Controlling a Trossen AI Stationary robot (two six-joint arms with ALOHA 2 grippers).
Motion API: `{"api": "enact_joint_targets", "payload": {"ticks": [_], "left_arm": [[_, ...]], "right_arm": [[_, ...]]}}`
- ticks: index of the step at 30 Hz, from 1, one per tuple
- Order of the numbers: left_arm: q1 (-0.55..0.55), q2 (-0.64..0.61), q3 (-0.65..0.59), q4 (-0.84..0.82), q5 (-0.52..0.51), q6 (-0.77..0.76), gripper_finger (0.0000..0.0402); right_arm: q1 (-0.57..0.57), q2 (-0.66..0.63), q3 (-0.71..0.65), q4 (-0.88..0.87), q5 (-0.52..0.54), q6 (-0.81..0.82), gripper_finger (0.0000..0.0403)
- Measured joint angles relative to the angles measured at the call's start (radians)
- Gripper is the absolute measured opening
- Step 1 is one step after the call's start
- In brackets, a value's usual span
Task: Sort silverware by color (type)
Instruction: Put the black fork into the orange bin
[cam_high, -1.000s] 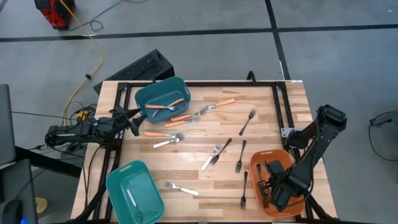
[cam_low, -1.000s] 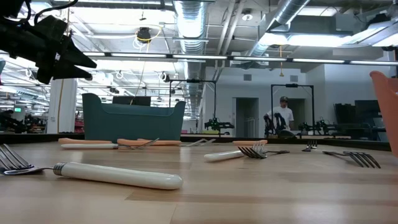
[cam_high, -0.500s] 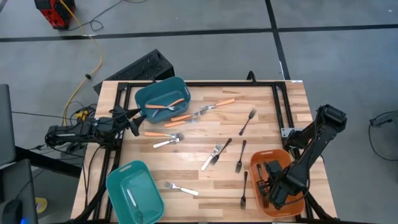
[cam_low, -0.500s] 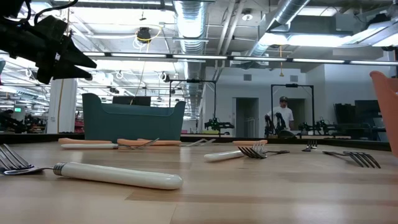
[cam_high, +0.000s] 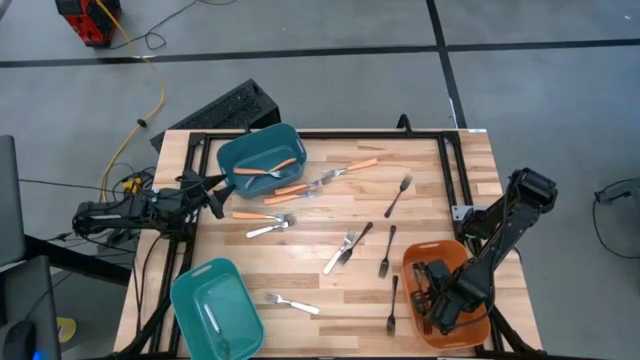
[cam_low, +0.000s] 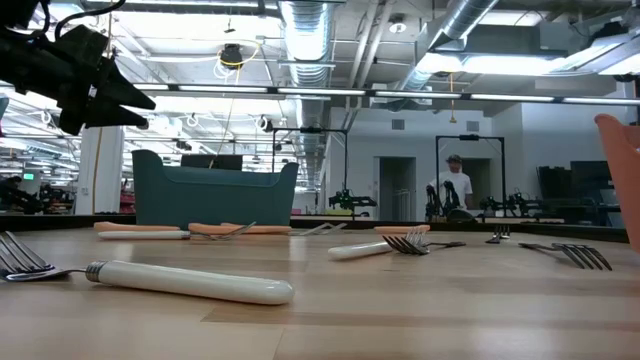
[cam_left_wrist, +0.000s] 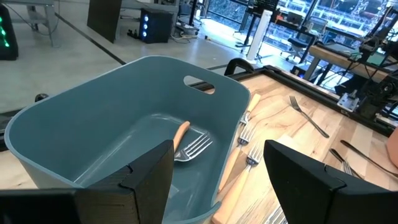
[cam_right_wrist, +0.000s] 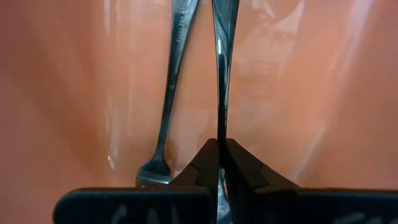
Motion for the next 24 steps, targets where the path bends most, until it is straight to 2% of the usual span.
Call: {"api": "enact_joint_targets", "payload": {"ticks": [24], "left_arm": [[0.0,0.0,0.0,0.0,-0.002,0.001,0.0235]], "right_arm": [[-0.001,0.008,-0.016,0.026,0.0,-0.001,0.0033]]}}
